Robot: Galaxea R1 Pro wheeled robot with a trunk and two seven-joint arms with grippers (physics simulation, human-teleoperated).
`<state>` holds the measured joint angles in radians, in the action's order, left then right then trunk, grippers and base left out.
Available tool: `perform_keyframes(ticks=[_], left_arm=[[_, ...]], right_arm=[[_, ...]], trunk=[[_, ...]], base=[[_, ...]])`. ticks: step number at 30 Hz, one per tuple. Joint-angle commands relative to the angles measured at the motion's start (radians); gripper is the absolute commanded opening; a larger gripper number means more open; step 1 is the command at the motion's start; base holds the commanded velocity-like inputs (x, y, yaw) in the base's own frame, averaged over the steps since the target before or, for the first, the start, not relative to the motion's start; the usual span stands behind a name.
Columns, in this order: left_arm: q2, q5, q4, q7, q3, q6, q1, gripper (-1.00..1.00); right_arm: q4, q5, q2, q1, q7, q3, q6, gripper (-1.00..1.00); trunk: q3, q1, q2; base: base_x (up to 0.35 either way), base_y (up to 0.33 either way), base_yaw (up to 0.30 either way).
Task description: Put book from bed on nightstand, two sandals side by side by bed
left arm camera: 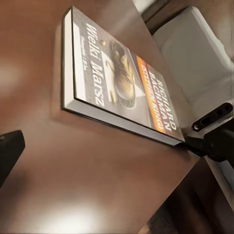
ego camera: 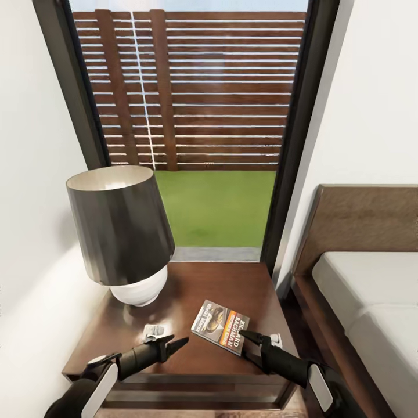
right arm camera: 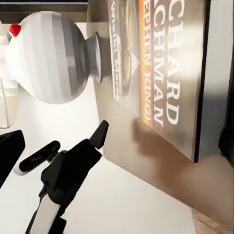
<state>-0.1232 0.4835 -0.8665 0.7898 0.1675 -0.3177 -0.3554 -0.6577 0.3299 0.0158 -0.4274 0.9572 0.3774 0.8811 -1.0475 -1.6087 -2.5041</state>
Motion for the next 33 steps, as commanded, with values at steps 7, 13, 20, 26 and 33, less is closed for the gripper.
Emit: perform_keyframes(ticks=[7,13,20,26,33], left_arm=[[-0.002,0.029,0.000,0.052,0.001,-0.018,0.000,1.00],[-0.003,0.039,0.001,0.100,0.000,-0.031,0.000,1.00],[-0.003,0.040,0.002,0.105,0.001,-0.033,0.000,1.00],[-0.003,0.040,0.003,0.105,0.001,-0.034,0.000,1.00],[-0.002,0.039,0.003,0.105,0.002,-0.033,0.000,1.00]], right_arm=[[0.000,-0.003,0.001,-0.001,0.003,0.005,0.004,1.00],[0.000,-0.003,0.001,-0.001,0.003,0.005,0.004,1.00],[0.000,-0.003,0.001,-0.001,0.003,0.005,0.004,1.00],[0.000,-0.003,0.001,-0.001,0.003,0.005,0.004,1.00],[0.000,0.001,0.000,-0.001,0.004,0.006,0.004,1.00]], trunk=[[0.026,0.003,0.001],[0.049,0.006,0.003],[0.076,0.013,0.011],[0.095,0.036,0.053],[0.117,0.062,0.102]], base=[[0.000,0.000,0.000],[0.000,0.000,0.000],[0.000,0.000,0.000],[0.000,0.000,0.000],[0.000,0.000,0.000]])
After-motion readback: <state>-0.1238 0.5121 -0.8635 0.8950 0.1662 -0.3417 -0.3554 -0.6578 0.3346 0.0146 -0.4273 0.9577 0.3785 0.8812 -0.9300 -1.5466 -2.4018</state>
